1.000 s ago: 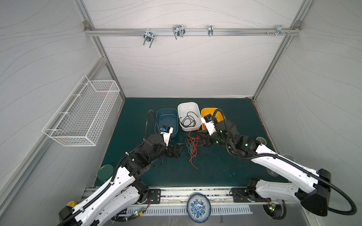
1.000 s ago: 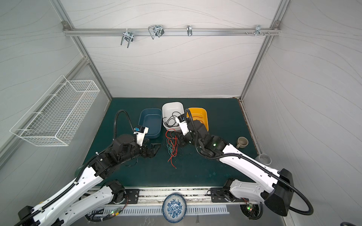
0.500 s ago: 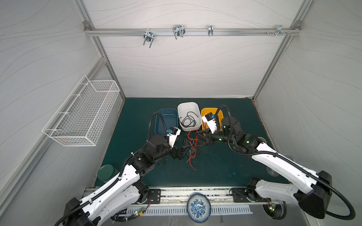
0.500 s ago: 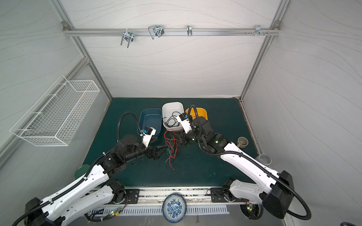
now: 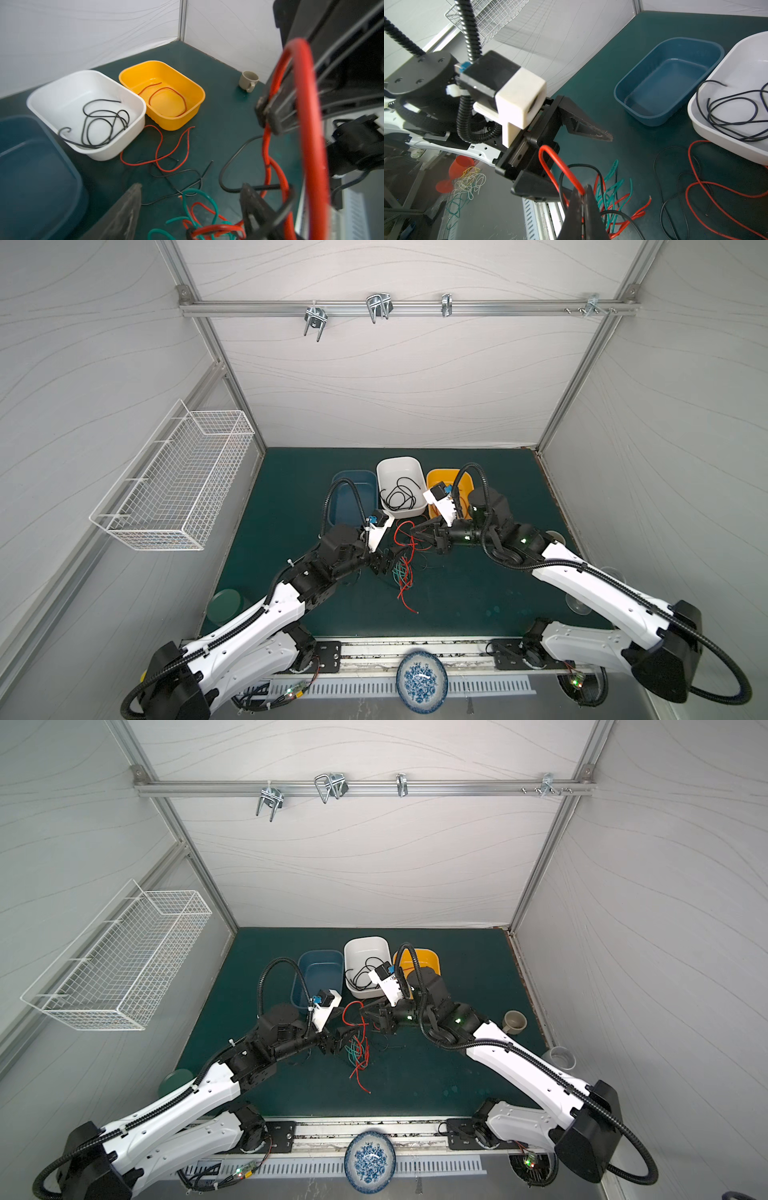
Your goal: Untangle the cables
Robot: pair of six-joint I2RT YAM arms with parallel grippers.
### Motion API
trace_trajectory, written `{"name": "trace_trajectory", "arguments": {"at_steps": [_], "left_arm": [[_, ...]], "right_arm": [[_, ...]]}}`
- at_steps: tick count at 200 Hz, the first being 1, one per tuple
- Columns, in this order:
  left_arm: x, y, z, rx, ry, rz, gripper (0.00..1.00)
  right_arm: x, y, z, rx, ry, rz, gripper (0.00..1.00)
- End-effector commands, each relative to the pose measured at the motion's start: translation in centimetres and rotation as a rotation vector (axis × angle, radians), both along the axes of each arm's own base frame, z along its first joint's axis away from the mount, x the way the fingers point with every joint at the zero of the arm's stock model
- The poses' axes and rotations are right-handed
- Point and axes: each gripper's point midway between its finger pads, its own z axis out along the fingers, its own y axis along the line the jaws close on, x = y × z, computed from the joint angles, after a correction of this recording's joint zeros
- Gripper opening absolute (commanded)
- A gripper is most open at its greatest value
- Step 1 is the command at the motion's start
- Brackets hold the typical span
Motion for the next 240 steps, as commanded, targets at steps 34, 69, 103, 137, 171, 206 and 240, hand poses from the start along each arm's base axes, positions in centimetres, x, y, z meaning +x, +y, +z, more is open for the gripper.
{"name": "trace_trajectory", "arguments": {"at_steps": [34,69,103,137,171,206,240], "left_arm": [[0.1,-0.1,1.4,-0.040,-0.075,-0.001,0.46],[0.1,0.0,1.2,-0.036,-0.077,0.003,0.20],[0.2,0.1,1.3,-0.034,-0.082,0.007,0.00],[0.2,0.4,1.4,-0.036,-0.084,0.023,0.00],[0.9,1.4,1.2,-0.016,-0.088,0.092,0.00],[1.9,3.1,1.2,0.022,-0.107,0.200,0.00],[2.4,4.3,1.8,0.028,-0.127,0.269,0.00]], "right_arm": [[-0.2,0.3,0.3,0.036,0.006,0.023,0.00],[-0.1,0.2,0.3,0.036,0.002,0.007,0.00],[0.1,0.1,0.2,0.037,0.005,-0.003,0.00],[1.0,-0.6,0.0,0.025,-0.007,-0.074,0.00],[3.5,-3.3,-0.8,-0.001,0.005,-0.260,0.00],[5.8,-7.1,-2.5,0.008,0.077,-0.429,0.00],[7.7,-11.4,-5.6,-0.041,0.200,-0.619,0.00]]}}
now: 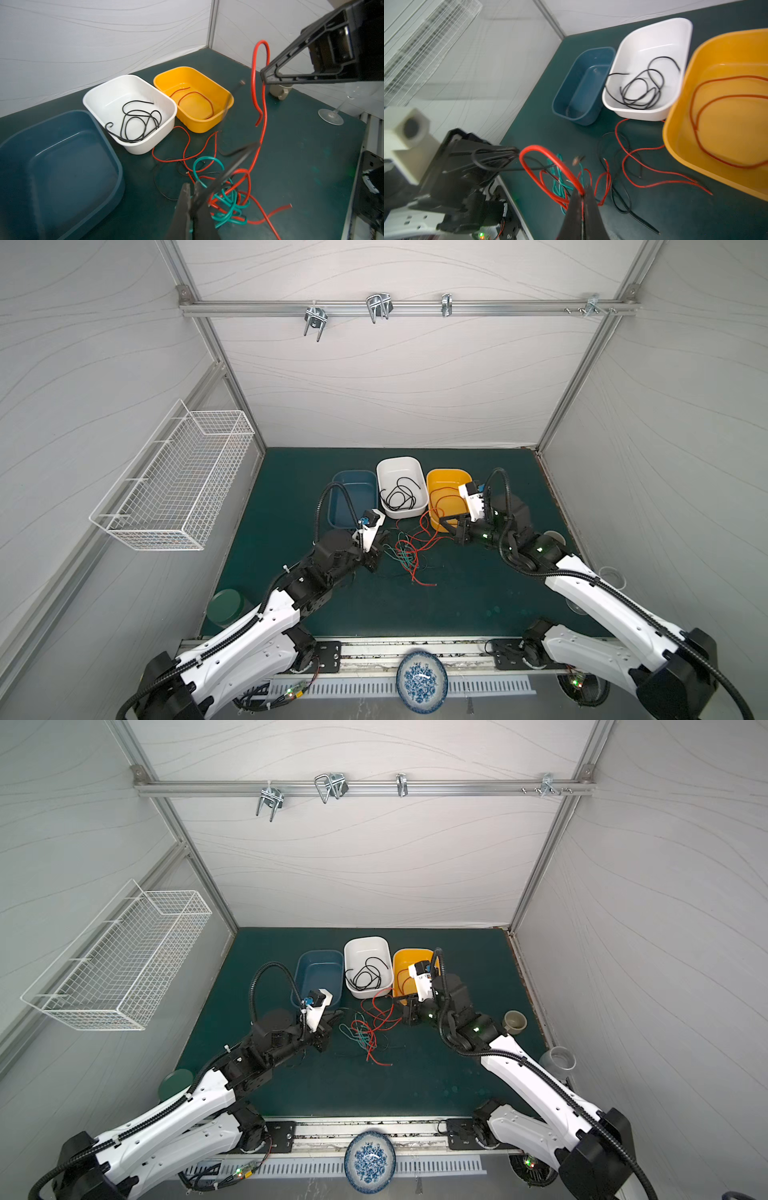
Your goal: Untangle the cables
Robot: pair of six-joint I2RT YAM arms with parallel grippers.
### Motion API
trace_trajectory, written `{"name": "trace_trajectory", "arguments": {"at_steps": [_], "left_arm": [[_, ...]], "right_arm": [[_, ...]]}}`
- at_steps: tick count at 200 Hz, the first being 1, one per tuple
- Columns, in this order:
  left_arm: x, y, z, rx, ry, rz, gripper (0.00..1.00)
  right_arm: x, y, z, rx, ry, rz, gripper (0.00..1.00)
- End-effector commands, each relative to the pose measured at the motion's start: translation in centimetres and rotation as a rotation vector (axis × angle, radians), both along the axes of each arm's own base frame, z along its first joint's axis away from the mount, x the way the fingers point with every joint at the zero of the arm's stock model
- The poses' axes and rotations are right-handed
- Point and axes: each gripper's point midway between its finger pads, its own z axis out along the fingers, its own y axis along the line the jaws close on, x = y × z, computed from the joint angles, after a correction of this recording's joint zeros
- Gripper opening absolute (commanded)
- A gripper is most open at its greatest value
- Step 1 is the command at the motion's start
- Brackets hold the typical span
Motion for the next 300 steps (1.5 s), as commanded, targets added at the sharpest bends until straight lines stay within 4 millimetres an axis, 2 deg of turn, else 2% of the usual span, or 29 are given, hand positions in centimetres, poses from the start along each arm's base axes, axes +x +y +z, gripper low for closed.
{"name": "trace_trajectory", "arguments": {"at_steps": [1,26,83,141,172,210,269,300], "left_arm": [[0.7,1.2,1.4,-0.004,-0.050,0.078,0.00],[1.1,2.1,1.8,0.005,-0.064,0.135,0.00],[1.1,4.3,4.1,-0.038,-0.141,0.234,0.00],[0.2,6.0,6.8,-0.135,-0.216,0.277,0.00],[-0.5,6.1,8.4,-0.188,-0.243,0.260,0.00],[-1.0,6.2,12.3,-0.241,-0.274,0.249,0.00],[-2.4,6.8,21.1,-0.366,-0.342,0.224,0.00],[-2.6,6.1,23.7,-0.395,-0.342,0.186,0.00]], "right_arm": [[1.2,-3.1,-1.6,-0.003,0.093,-0.153,0.00],[1.6,-5.4,-3.9,0.007,0.186,-0.234,0.00],[1.7,-8.9,-8.4,-0.041,0.291,-0.370,0.00],[1.6,-9.3,-12.8,-0.054,0.393,-0.385,0.00],[1.5,-9.8,-13.7,-0.084,0.388,-0.395,0.00],[1.2,-10.2,-15.4,-0.109,0.392,-0.404,0.00],[0.8,-9.5,-17.2,-0.133,0.401,-0.380,0.00],[0.6,-9.0,-17.2,-0.149,0.385,-0.368,0.00]]}}
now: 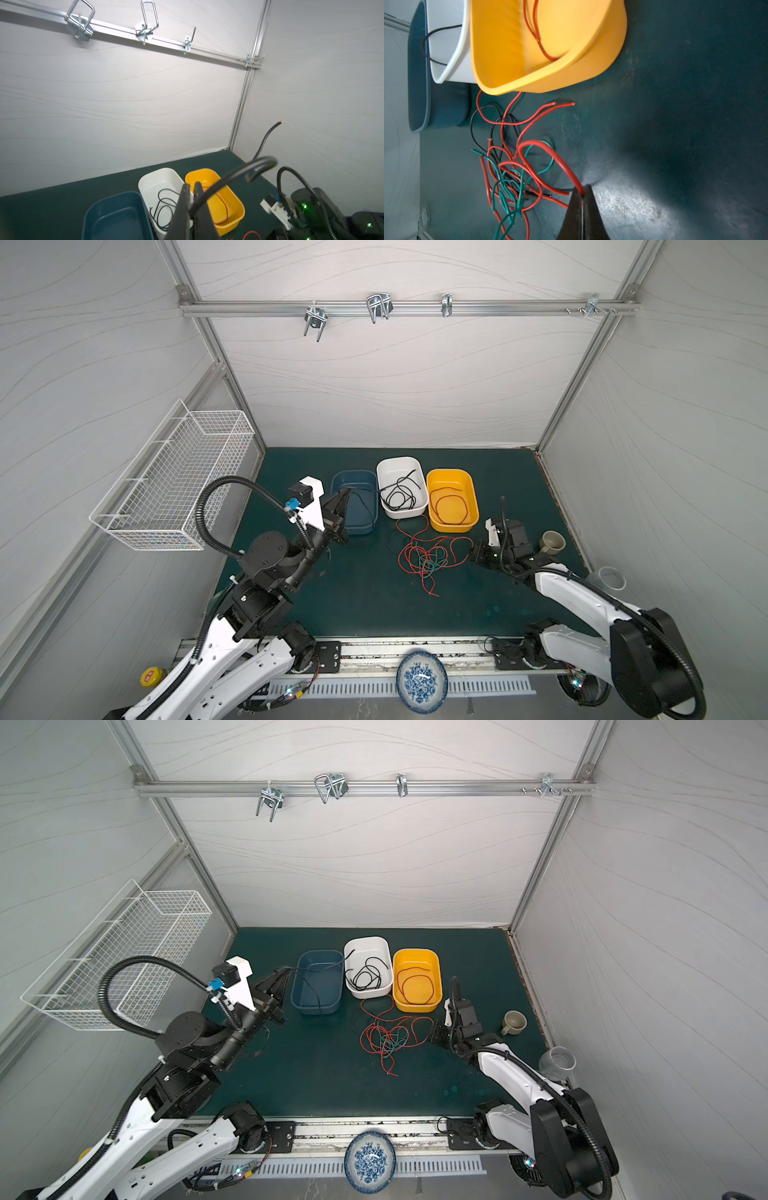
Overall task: Untangle the cables
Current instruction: 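Carry the black wire with the left gripper over the white bin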
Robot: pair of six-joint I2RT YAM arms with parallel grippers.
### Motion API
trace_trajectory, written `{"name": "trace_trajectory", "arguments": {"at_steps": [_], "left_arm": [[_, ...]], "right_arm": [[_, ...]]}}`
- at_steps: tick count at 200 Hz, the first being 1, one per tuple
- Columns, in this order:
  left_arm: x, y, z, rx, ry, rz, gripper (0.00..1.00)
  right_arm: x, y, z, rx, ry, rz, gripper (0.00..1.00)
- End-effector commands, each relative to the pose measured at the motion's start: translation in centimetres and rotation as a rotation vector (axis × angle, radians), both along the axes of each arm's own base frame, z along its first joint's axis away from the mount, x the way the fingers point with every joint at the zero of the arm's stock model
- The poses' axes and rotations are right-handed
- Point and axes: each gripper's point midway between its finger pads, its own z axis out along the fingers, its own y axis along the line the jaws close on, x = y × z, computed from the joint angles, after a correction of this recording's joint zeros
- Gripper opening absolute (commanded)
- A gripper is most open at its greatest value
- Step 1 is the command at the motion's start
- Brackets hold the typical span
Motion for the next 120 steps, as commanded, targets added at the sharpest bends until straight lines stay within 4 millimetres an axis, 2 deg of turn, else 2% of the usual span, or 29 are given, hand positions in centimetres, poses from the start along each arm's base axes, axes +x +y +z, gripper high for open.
{"name": "trace_trajectory", "arguments": {"at_steps": [1,30,59,92,120], "left_arm": [[-0.4,-0.7,2.3,-0.028,-0.015,-0.047,0.00],[0.8,-1.7,3.0,0.002,-0.009,-0.042,0.00],[3.3,-3.6,2.6,0.071,0.008,-0.036,0.00],[7.3,-5.5,2.3,0.087,0.011,-0.016,0.00],[11.2,-6.8,1.3,0.089,0.035,0.024,0.00]], "right_arm": [[0.3,0.4,0.2,-0.013,-0.035,0.008,0.00],[0.2,0.7,0.3,-0.020,-0.046,0.021,0.00],[-0.1,1.4,0.5,-0.011,-0.055,0.044,0.00],[-0.2,2.1,0.7,-0.011,-0.067,0.065,0.00],[-0.3,2.2,0.8,-0.008,-0.068,0.071,0.00]]}}
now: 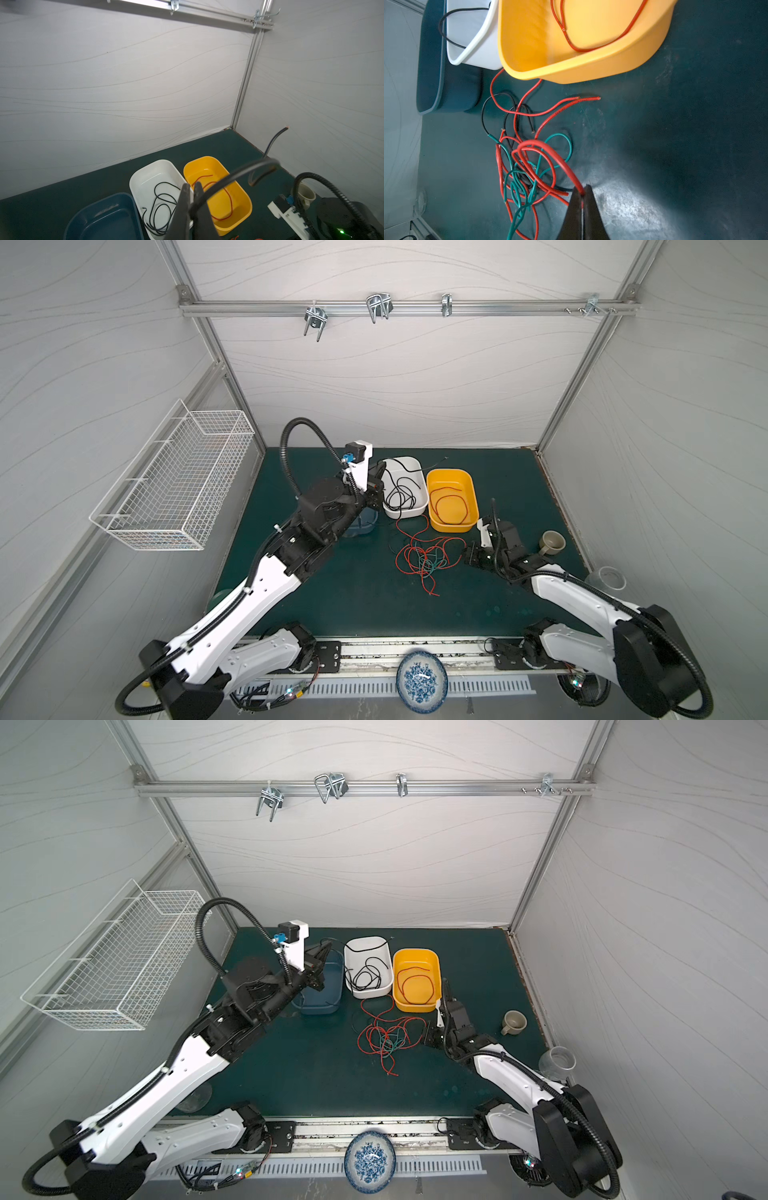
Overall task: Untangle the cables
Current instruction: 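Carry the black wire with the left gripper over the white bin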
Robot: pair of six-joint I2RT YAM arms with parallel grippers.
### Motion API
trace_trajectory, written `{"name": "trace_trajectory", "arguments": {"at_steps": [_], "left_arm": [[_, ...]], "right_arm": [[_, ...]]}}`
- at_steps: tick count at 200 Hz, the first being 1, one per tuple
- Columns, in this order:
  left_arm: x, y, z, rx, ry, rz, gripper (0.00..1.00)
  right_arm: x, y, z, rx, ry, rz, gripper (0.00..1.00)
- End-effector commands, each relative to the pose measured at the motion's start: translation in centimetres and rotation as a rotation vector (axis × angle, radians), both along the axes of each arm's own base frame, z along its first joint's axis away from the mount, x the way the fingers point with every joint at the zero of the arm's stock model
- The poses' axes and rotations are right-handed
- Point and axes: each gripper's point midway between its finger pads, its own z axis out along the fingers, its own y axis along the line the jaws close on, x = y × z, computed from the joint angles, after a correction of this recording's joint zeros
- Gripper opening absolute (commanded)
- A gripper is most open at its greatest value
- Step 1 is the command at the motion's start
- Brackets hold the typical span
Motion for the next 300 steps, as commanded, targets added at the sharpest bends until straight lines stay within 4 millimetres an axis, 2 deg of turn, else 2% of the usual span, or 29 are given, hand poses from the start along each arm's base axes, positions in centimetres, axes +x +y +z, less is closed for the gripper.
{"name": "trace_trajectory", "arguments": {"at_steps": [1,35,56,120,151,171,189,237,258,276,300], "left_arm": [[2.0,-0.3,4.1,-0.071,-0.111,0.024,0.00],[5.8,-1.2,3.4,-0.065,-0.134,0.076,0.00],[8.0,-0.9,2.7,-0.078,-0.142,0.124,0.00],[14.0,-1.5,-2.9,-0.102,-0.088,0.223,0.00],[16.0,-2.1,-6.1,-0.110,-0.059,0.256,0.00],[16.7,-2.1,-7.3,-0.125,-0.056,0.280,0.00],[16.9,-2.2,-7.2,-0.137,-0.068,0.281,0.00],[16.5,-2.5,-3.6,-0.220,-0.102,0.246,0.00],[16.2,-2.5,-2.7,-0.245,-0.110,0.236,0.00],[16.2,-2.5,-3.1,-0.245,-0.101,0.237,0.00],[16.3,-2.3,-4.9,-0.233,-0.080,0.247,0.00]], "right_arm": [[0.2,0.2,0.3,-0.002,-0.025,0.003,0.00],[0.2,0.3,0.3,0.001,-0.026,0.008,0.00],[0.2,0.4,0.3,0.003,-0.025,0.011,0.00],[0.2,0.5,0.3,0.006,-0.026,0.014,0.00],[0.2,0.5,0.3,0.003,-0.030,0.015,0.00],[0.2,0.4,0.3,0.000,-0.029,0.013,0.00],[0.2,0.5,0.3,0.001,-0.032,0.015,0.00],[0.2,0.6,0.1,0.000,-0.025,0.019,0.00],[0.2,0.8,0.2,0.006,-0.027,0.022,0.00],[0.2,0.9,0.1,0.006,-0.025,0.027,0.00],[0.2,0.9,0.1,0.006,-0.022,0.028,0.00]]}}
